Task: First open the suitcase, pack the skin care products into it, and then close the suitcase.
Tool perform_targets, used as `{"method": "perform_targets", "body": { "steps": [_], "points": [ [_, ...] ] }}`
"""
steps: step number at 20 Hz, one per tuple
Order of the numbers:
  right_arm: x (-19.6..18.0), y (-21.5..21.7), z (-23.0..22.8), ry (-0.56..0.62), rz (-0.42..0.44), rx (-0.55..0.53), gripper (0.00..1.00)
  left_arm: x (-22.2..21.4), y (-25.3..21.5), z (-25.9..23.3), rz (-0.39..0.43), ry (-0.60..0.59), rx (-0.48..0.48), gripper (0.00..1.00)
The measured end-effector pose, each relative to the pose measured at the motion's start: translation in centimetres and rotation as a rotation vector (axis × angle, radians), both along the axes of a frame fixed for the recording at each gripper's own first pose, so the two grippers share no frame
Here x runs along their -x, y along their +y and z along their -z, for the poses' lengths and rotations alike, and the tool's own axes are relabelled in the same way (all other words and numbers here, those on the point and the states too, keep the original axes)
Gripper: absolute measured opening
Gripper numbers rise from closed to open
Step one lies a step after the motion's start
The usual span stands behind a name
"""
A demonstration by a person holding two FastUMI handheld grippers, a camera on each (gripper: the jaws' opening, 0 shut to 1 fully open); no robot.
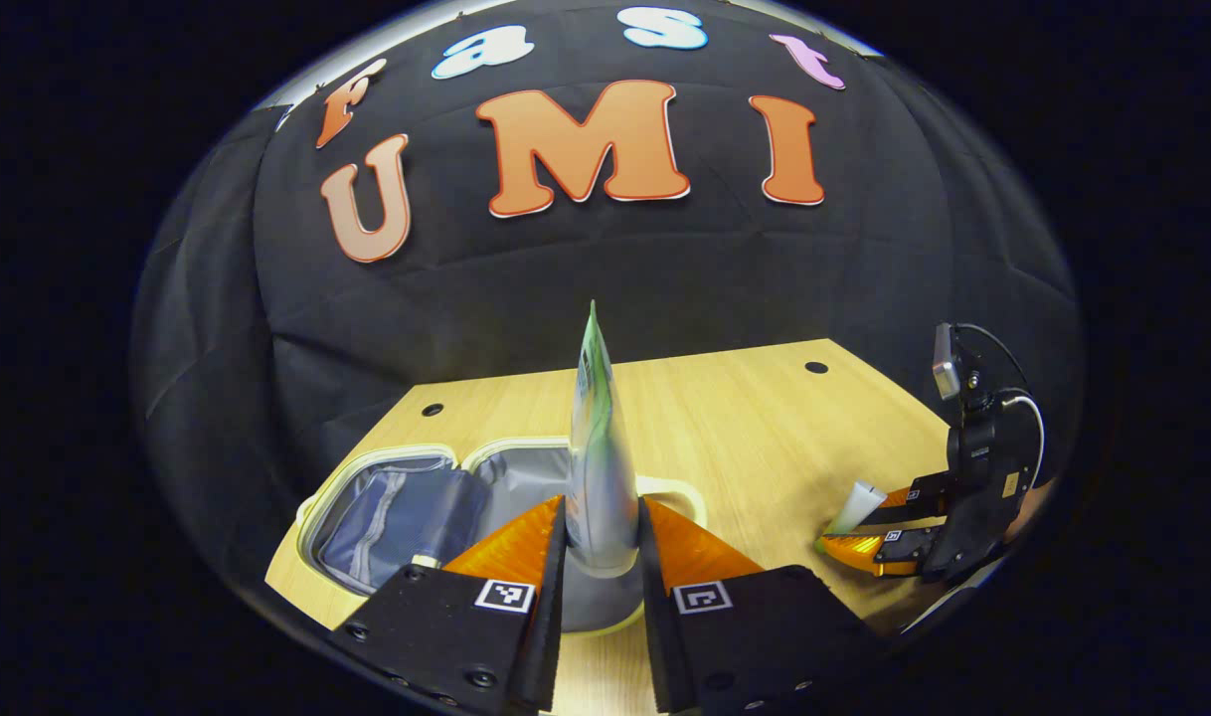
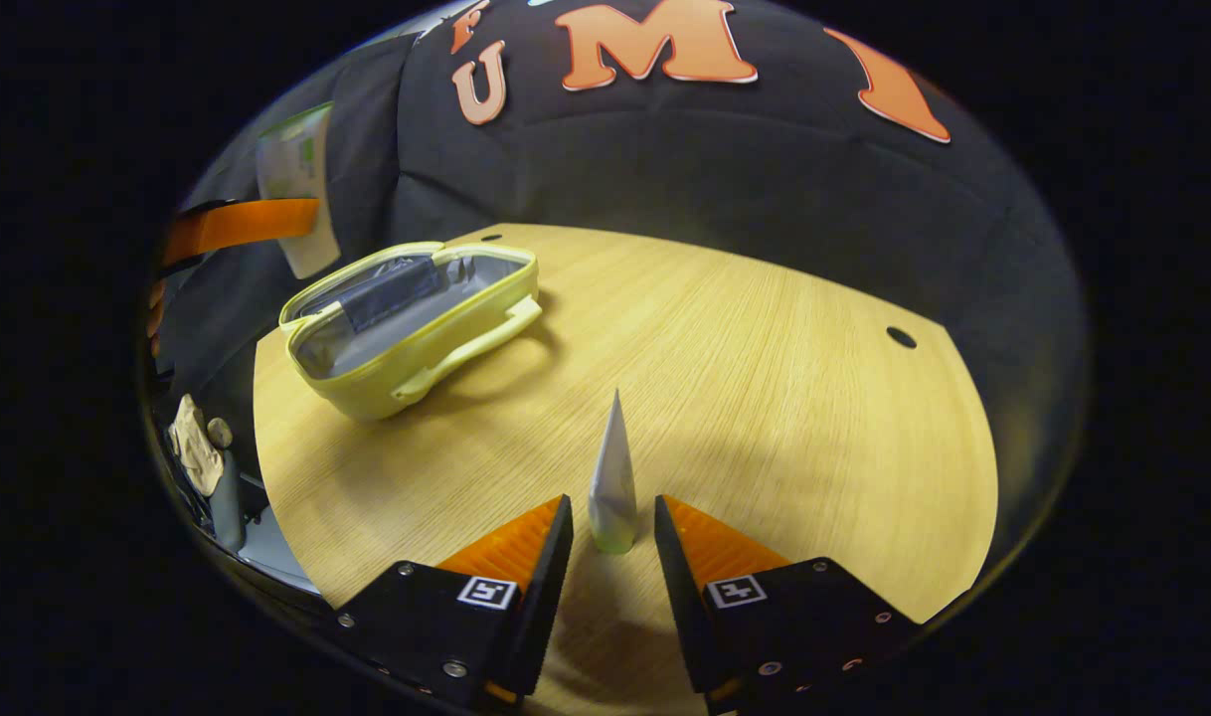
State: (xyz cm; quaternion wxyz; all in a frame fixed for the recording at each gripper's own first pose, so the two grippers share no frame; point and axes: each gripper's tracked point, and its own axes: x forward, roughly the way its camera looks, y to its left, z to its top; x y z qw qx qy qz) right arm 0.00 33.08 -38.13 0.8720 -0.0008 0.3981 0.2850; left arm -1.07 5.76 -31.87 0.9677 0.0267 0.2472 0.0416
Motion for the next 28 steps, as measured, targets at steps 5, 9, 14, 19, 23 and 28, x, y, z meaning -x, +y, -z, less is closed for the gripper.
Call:
{"method": "perform_targets", "body": {
  "steps": [5, 9, 14, 19, 23, 28],
  "points": [
    [-0.7, 1.0, -2.1, -0.026, -0.029, -0.079, 0.31, 0.6, 3.1, 0.1, -0.092, 0.027, -0.026, 0.36],
    [-2.1, 2.0, -7.8, -0.13, -0.033, -0.132, 0.3, -0.2, 5.6, 0.7, -0.114, 0.049, -0.015, 0.35],
    [-2.3, 5.3, -11.9, -0.202, -0.001, -0.126, 0.3, -2.1, 8.2, 2.9, -0.027, 0.104, 0.01, 0.36],
    [-2.5, 11.3, -12.8, -0.186, 0.059, -0.082, 0.3, -3.2, 10.9, 8.3, 0.147, 0.251, 0.06, 0.36],
    [-3.2, 16.6, -14.6, -0.212, 0.075, -0.045, 0.3, -4.1, 11.3, 11.1, 0.294, 0.335, 0.092, 0.37],
    [-3.5, 20.3, -12.7, -0.086, 0.083, -0.026, 0.3, -3.6, 10.3, 14.8, 0.361, 0.496, 0.156, 0.36]
  ]
}}
